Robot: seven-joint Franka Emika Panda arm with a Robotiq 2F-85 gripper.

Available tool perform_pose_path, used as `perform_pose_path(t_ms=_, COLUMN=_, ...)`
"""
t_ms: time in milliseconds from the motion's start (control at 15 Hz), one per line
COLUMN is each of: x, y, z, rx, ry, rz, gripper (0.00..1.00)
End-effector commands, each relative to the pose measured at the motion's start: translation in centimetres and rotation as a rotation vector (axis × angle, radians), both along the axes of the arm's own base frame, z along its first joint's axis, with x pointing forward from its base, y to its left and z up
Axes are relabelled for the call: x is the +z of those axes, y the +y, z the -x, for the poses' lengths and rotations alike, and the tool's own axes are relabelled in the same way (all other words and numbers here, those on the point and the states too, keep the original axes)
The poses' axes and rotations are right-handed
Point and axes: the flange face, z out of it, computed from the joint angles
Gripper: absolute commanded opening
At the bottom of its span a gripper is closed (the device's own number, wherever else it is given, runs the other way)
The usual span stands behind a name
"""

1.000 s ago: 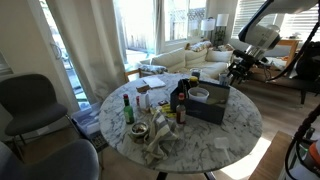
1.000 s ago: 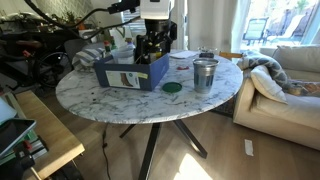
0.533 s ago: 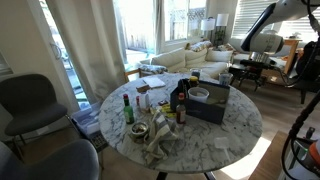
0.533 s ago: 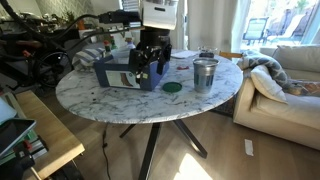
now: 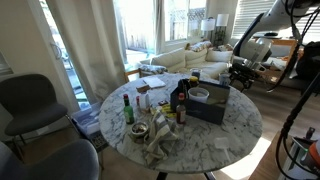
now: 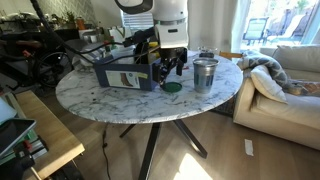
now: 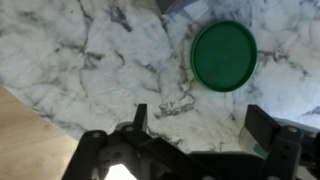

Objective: Place the green lid in the plastic cup

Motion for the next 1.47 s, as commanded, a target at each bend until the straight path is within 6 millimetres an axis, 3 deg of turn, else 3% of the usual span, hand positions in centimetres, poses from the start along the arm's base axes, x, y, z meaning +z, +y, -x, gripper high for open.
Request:
perform_pose_path(t_ms=0, x=0.1, y=0.0, z=-0.1, rx=0.002, ry=0.001, rz=0.001, gripper=1.0)
perform_pose_path(t_ms=267, x=0.3, y=-0.2, z=0.1, rx=-0.003, ry=0.0, rz=0.005, gripper=1.0)
perform_pose_path(t_ms=333, x=0.1, y=0.7, z=0.0, rx=0.118, ry=0.069, rz=-0.043, gripper=1.0)
perform_pose_path(t_ms=600, x=1.7, y=2.1, z=-1.6, rx=0.289, ry=0.188, rz=-0.117, gripper=1.0)
perform_pose_path(t_ms=800, x=2.5, y=1.3, z=-3.3, rx=0.391, ry=0.309, rz=-0.033, gripper=1.0)
perform_pose_path(t_ms=867, x=2.5, y=2.0, z=-2.5, rx=0.353, ry=0.234, rz=-0.079, gripper=1.0)
perform_pose_path(t_ms=1000, x=2.9, y=1.9, z=-2.9, rx=0.36, ry=0.236, rz=-0.067, gripper=1.0)
perform_pose_path(t_ms=1200, x=2.8, y=2.0, z=-2.8, rx=0.359, ry=0.238, rz=-0.069, gripper=1.0)
perform_pose_path(t_ms=1400, x=0.6, y=1.5, z=-3.5, rx=0.418, ry=0.215, rz=-0.05, gripper=1.0)
